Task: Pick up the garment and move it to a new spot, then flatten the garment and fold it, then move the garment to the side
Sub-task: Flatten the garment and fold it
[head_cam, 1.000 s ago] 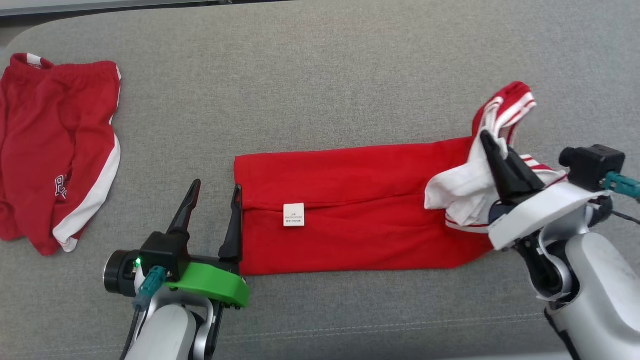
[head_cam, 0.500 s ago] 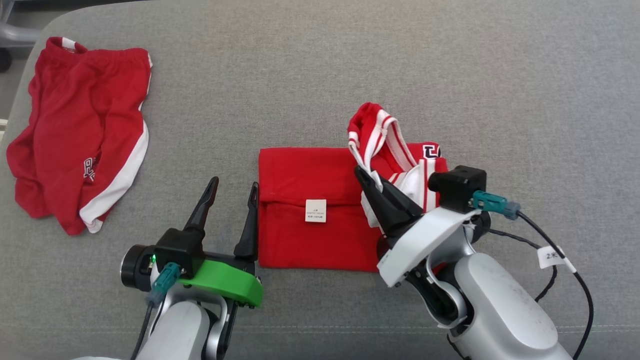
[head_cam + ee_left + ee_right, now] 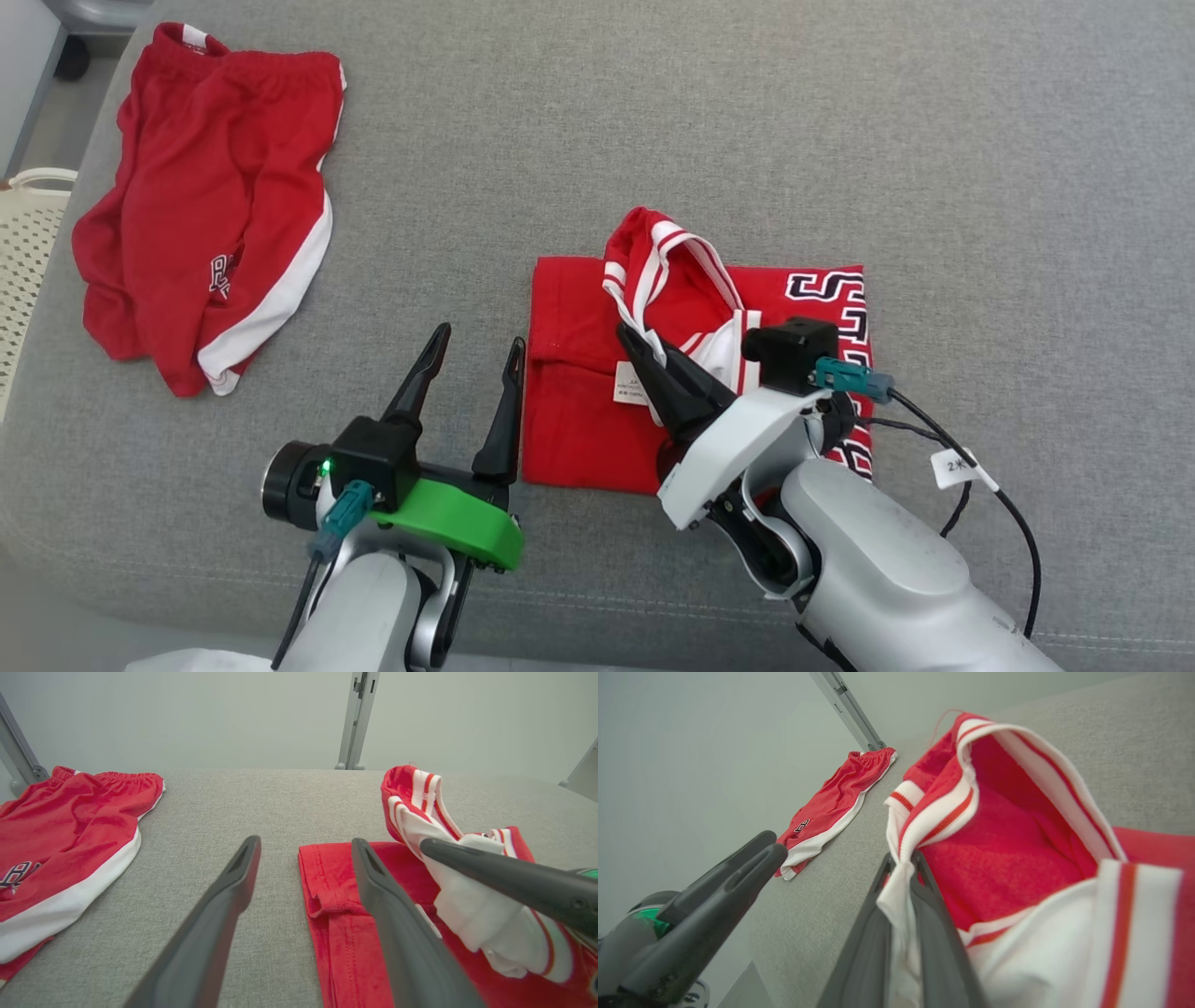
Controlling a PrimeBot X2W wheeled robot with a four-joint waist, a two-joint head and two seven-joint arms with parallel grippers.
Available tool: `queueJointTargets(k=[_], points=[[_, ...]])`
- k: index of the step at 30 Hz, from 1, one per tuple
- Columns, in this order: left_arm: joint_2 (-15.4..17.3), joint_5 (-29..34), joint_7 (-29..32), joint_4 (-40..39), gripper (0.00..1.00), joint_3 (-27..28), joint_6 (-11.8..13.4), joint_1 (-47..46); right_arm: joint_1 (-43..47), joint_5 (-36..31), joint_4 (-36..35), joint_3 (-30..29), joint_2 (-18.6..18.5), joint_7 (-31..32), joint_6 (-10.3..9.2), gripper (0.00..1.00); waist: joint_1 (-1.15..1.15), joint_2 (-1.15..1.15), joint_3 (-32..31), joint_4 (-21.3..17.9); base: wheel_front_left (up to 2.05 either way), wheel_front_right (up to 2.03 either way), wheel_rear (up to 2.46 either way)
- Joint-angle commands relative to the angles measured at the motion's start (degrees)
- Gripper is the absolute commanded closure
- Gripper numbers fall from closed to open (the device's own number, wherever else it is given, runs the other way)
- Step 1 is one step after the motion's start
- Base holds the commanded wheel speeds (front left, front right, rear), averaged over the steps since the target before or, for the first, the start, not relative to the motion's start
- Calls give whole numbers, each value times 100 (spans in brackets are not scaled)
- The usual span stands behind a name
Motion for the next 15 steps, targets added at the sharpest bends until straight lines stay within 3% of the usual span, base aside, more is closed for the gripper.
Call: queueJointTargets(k=[1, 4, 5, 7, 15], points=[[-19, 27, 0, 10, 0, 2, -15, -80, -107, 105, 72, 75, -12, -70, 2, 100, 0, 0, 15, 28, 0, 0, 0], [-43, 49, 0, 28, 0, 11, -31, -82, -286, 306, 304, 309, -12, -181, 2, 100, 0, 0, 28, 49, 0, 0, 0], [-50, 51, 0, 32, 0, 10, -40, -89, -333, 361, 367, 382, -10, -204, 2, 82, 0, 0, 31, 54, 0, 0, 0], [-59, 56, 0, 41, 0, 27, -56, -95, -414, 506, 418, 533, -8, -260, 2, 0, 0, 0, 32, 56, 0, 0, 0], [-41, 99, 0, 43, 0, 166, -15, -4, -554, 896, -159, 996, -16, -422, 2, 0, 0, 0, -34, -79, 0, 0, 0]])
